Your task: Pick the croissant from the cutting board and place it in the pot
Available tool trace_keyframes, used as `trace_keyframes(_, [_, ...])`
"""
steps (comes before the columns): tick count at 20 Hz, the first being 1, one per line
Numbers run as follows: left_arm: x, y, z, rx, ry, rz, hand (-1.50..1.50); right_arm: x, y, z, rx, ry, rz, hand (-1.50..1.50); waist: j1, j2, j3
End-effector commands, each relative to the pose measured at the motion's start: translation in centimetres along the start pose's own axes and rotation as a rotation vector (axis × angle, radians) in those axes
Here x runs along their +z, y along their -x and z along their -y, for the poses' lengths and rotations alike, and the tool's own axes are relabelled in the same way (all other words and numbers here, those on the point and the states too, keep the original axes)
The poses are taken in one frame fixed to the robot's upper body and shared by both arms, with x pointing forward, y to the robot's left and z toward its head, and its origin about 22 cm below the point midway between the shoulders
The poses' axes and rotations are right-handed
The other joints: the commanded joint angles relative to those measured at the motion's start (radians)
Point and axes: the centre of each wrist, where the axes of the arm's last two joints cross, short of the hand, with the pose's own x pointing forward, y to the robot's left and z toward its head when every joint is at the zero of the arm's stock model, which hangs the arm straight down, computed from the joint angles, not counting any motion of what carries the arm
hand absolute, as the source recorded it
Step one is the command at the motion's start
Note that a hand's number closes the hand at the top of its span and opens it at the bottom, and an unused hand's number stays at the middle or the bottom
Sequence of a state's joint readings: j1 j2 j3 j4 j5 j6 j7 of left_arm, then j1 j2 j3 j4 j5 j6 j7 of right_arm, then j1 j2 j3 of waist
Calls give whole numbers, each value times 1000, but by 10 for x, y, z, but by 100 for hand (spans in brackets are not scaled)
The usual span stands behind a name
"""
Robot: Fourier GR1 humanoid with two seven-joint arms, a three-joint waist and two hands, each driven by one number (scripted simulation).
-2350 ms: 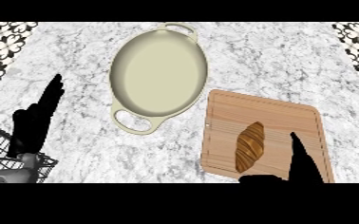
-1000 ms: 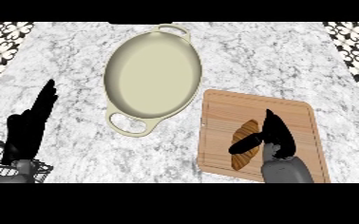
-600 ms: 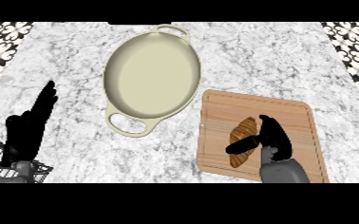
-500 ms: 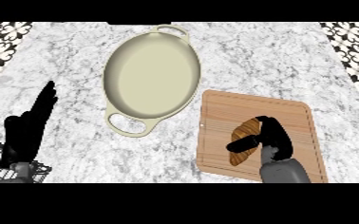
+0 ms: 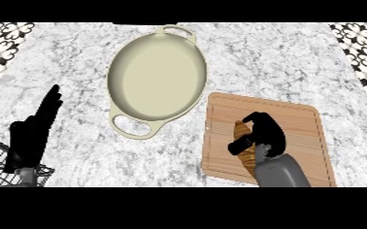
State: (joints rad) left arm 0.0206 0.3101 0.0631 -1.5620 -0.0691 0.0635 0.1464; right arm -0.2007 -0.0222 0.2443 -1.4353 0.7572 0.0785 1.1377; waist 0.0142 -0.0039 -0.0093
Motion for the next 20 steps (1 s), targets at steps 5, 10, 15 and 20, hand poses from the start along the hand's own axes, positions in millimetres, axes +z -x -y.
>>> trace_keyframes(5, [-21, -28, 29, -21, 138, 92, 0, 99, -80, -53, 446, 28, 625, 150, 210, 32, 8])
trace_keyframes(10, [-34, -34, 42, -18, 146, 87, 0, 130, -107, -63, 544, 114, 749, 150, 183, 28, 6])
trace_keyframes(15, [-33, -27, 39, -18, 126, 54, 0, 163, -130, -59, 531, 346, 845, 150, 155, 10, 5])
trace_keyframes(20, [-30, -19, 31, -32, 109, 45, 0, 196, -159, -38, 415, 621, 905, 150, 138, -2, 4])
